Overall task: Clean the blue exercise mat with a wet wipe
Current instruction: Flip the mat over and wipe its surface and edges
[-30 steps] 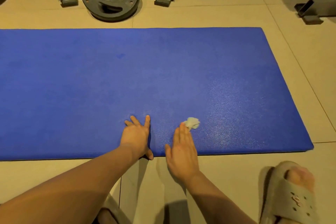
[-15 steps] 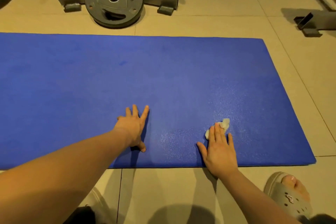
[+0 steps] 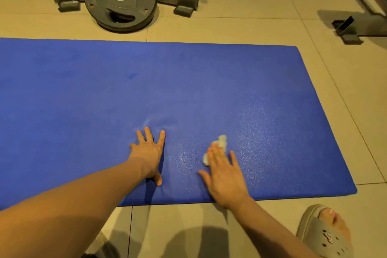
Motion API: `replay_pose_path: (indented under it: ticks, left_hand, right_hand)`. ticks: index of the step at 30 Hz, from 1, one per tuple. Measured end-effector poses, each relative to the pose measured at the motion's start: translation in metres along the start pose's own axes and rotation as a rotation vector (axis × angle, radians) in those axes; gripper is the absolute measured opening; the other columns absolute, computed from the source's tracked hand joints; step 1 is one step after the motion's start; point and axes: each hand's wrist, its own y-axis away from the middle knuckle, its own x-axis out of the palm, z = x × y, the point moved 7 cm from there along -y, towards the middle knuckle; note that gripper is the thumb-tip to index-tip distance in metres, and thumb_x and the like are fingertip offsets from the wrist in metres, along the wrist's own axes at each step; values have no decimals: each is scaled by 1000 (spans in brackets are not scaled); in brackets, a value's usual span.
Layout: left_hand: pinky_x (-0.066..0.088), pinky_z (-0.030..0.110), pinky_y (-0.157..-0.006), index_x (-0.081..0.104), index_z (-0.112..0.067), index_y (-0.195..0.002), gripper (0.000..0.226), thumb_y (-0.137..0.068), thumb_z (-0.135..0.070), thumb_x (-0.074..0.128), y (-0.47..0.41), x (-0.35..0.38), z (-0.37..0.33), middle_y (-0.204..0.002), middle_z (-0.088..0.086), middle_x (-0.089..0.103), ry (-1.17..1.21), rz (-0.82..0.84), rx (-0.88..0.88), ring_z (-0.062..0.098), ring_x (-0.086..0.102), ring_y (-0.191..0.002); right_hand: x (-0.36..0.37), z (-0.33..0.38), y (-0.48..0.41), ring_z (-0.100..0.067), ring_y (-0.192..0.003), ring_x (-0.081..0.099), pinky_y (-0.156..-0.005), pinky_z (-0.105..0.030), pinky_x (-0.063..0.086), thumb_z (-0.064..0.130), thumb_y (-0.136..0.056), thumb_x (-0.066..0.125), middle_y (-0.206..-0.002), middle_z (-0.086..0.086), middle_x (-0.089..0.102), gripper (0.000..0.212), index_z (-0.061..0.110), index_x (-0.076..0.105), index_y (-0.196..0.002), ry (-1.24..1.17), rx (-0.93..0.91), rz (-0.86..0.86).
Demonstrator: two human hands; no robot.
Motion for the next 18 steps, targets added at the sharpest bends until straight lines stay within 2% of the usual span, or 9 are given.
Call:
replay_pose_path:
  ticks: [4, 8, 11, 14, 16, 18]
  left_hand:
    - [34, 64, -114, -27, -15, -157, 167, -52, -67, 92, 0, -3, -2, -162, 33, -17, -3, -3, -6, 59, -5, -149]
    - [34, 63, -115, -26, -17, -157, 166, -52, -67, 91, 0, -4, -2, -163, 33, -16, 1, -9, -3, 58, -5, -150]
    - [33, 62, -116, -27, -19, -157, 166, -51, -69, 91, -1, -3, 0, -164, 30, -16, 5, -22, -14, 56, -6, -150]
    - [32, 59, -118, -29, -21, -156, 166, -51, -71, 90, 0, -2, 1, -164, 29, -18, 13, -27, -22, 56, -7, -151]
    - [33, 59, -118, -29, -21, -156, 167, -50, -72, 89, -1, -1, 1, -164, 29, -18, 9, -32, -25, 56, -7, -151]
    - [33, 60, -117, -28, -21, -157, 167, -49, -71, 90, -1, -1, 1, -164, 29, -17, 7, -29, -26, 56, -6, -151]
  right_hand:
    - [-14, -84, 22, -27, -155, 17, -126, -48, 17, 71, -95, -1, -168, -8, 17, 92, 10, 20, -160, 11, 284, -19]
    - [-15, -48, 8, -37, -154, 14, -126, -48, 17, 75, -89, -3, -165, -24, 15, 107, -4, 21, -157, -89, 373, -6]
    - [-9, 19, -15, -41, -152, 20, -124, -51, 21, 73, -93, 10, -162, -29, 22, 102, -8, 29, -153, -121, 264, -38]
    - [-4, 80, -25, -40, -150, 26, -122, -52, 26, 67, -97, 18, -159, -28, 29, 94, -7, 35, -151, -144, 37, -8]
    - [-5, 91, -27, -36, -154, 16, -125, -49, 17, 65, -97, 12, -164, -23, 19, 92, -3, 27, -156, -168, -112, 16]
    - [-8, 67, -29, -30, -156, 10, -126, -48, 14, 60, -98, 11, -168, -16, 12, 84, 3, 22, -159, -160, -167, 23]
